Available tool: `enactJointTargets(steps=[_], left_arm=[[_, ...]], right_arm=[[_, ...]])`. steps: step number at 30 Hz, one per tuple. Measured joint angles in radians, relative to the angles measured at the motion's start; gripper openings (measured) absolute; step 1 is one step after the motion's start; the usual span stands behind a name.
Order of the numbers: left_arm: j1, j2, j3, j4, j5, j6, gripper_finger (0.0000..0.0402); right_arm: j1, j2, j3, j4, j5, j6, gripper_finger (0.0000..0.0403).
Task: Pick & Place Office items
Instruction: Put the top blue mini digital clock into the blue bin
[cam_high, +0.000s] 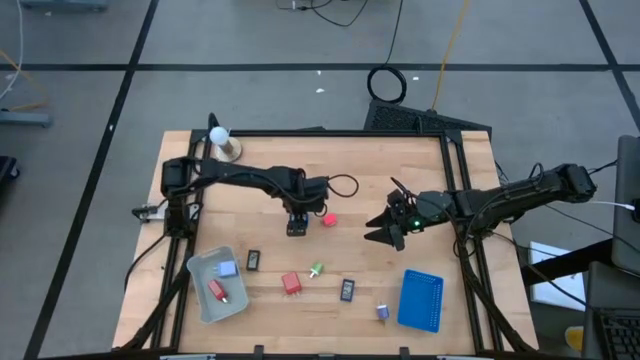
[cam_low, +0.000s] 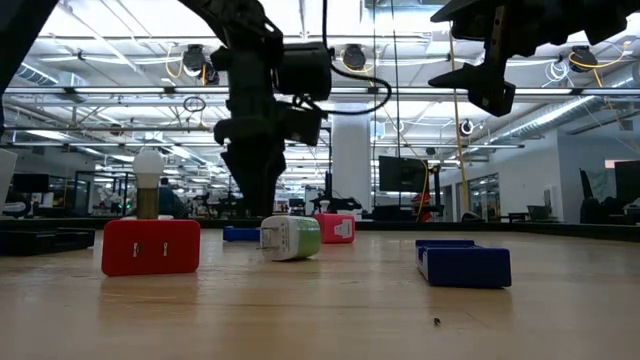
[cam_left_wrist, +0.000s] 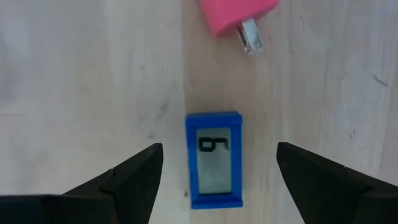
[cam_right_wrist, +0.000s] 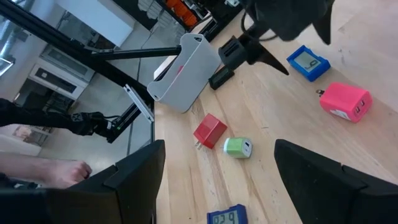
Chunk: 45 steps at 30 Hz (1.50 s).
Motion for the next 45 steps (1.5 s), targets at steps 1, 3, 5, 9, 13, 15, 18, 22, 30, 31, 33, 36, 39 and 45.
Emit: enactJointTargets(steps=[1, 3, 5, 9, 13, 15, 18, 22, 30, 31, 33, 36, 39, 45], left_arm=[[-0.001, 0.011, 0.0, 0.001, 0.001, 0.0, 0.0312], [-0.001, 0.032, 0.0, -0.001, 0.002, 0.0, 0.0312], [0.0, 0.05, 0.0, -0.002, 0.002, 0.0, 0.0312], [0.0, 0.068, -0.005, 0.011, 0.0, 0.001, 0.0312], [0.002, 0.06, -0.047, 0.065, 0.001, 0.004, 0.0312], [0.004, 0.058, -0.067, 0.076, 0.003, 0.004, 0.0312], [0.004, 0.057, -0.109, 0.12, 0.003, 0.004, 0.0312], [0.005, 0.058, -0.115, 0.128, 0.003, 0.003, 0.0305], [0.008, 0.06, -0.111, 0.147, 0.001, -0.007, 0.0185], [0.008, 0.06, -0.111, 0.149, 0.001, -0.013, 0.0164], [0.008, 0.06, -0.111, 0.155, 0.0, -0.03, 0.0146], [0.008, 0.06, -0.112, 0.159, 0.0, -0.053, 0.0146], [0.007, 0.052, -0.114, 0.16, 0.001, -0.074, 0.0146], [0.01, -0.017, -0.12, 0.162, 0.002, -0.114, 0.0146]], right_arm=[[0.001, 0.0, 0.0, 0.0, 0.0, 0.001, 0.0293], [0.005, 0.0, 0.0, 0.001, 0.001, 0.007, 0.0293], [0.011, 0.0, 0.0, 0.0, 0.001, 0.009, 0.0293], [0.021, 0.0, 0.0, -0.001, 0.01, 0.026, 0.0293], [0.033, 0.0, 0.0, 0.0, 0.034, 0.028, 0.0293], [0.033, 0.0, 0.0, 0.0, 0.047, 0.036, 0.0293], [0.033, 0.0, 0.0, 0.0, 0.053, 0.038, 0.0293], [0.033, 0.0, 0.0, 0.0, 0.053, 0.046, 0.0293], [0.033, 0.0, 0.0, 0.0, 0.054, 0.046, 0.0293], [0.033, 0.0, 0.0, 0.0, 0.058, 0.046, 0.0293], [0.033, 0.0, 0.0, 0.0, 0.076, 0.045, 0.0293], [0.033, 0.0, 0.0, 0.0, 0.079, 0.042, 0.0293], [0.033, 0.0, 0.0, 0.0, 0.078, 0.037, 0.0293], [0.033, 0.0, 0.0, 0.007, 0.079, 0.027, 0.0293]])
